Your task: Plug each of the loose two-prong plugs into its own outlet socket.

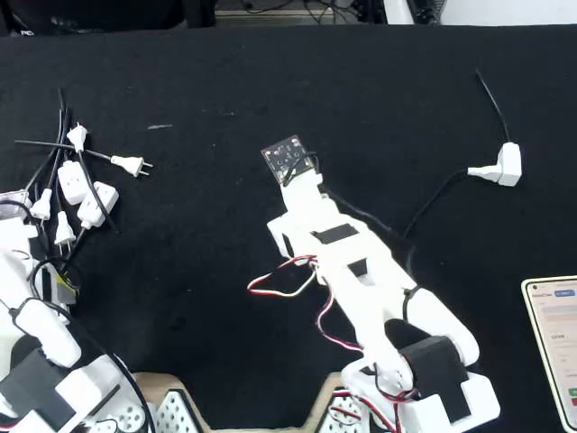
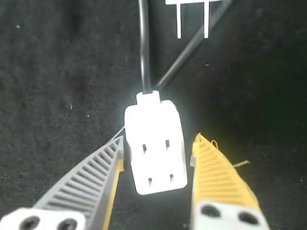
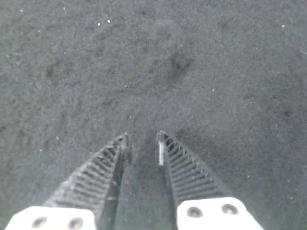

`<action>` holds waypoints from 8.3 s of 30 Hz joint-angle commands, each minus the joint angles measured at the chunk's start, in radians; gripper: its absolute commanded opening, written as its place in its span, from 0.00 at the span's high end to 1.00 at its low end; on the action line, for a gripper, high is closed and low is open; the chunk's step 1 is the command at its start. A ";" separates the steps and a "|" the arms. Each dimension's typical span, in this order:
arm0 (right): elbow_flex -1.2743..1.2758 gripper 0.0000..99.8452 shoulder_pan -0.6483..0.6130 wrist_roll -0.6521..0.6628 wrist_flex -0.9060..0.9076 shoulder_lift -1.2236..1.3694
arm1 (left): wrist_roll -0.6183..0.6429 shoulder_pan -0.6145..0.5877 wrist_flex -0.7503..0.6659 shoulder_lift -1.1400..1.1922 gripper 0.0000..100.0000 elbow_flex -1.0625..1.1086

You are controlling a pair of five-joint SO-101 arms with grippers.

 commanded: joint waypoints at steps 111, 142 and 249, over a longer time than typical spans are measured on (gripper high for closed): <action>0.028 0.94 0.074 -0.009 0.052 -0.124 | 0.465 0.734 0.049 -0.747 0.97 0.015; 0.392 0.99 0.213 -0.135 -0.219 -0.596 | 0.660 1.082 -0.468 -0.176 0.87 0.199; 0.418 0.99 0.218 -0.133 -0.221 -0.595 | 0.712 1.003 -0.279 0.322 0.77 -0.467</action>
